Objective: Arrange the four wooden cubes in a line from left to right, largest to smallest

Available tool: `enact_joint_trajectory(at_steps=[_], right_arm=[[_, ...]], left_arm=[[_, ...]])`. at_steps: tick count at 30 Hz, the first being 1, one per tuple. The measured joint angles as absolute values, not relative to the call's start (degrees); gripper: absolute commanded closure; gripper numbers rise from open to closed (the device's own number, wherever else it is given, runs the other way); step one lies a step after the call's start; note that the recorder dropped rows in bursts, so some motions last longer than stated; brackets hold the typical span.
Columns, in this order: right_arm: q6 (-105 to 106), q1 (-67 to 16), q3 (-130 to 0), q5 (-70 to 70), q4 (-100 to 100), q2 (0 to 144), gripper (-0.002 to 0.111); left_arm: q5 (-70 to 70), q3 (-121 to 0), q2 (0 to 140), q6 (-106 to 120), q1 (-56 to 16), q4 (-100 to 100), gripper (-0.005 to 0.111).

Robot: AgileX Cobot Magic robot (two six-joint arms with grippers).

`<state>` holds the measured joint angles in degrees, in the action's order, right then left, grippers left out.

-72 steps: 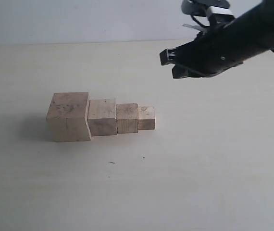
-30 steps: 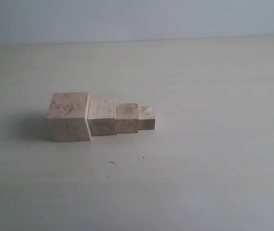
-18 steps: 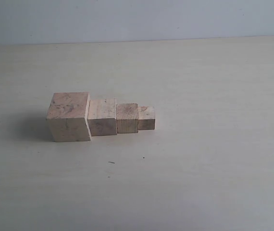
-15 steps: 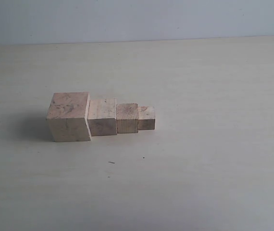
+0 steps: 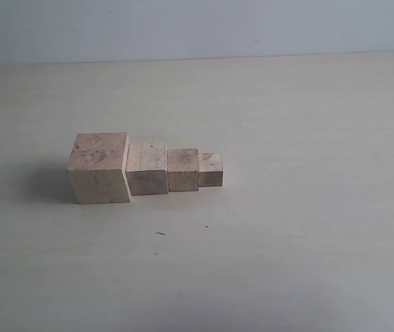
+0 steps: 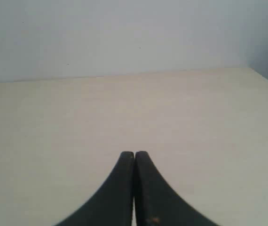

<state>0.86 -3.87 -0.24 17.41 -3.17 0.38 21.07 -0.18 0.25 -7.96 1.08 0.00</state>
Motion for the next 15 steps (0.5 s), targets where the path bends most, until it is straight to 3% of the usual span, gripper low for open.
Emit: enact_joint_trajectory(at_steps=[15], right_arm=[[0.49, -3.87, -0.24, 18.70, -3.05, 0.38, 0.108]], left_arm=[[21.07, -0.18, 0.25, -7.96, 1.08, 0.00, 0.107]])
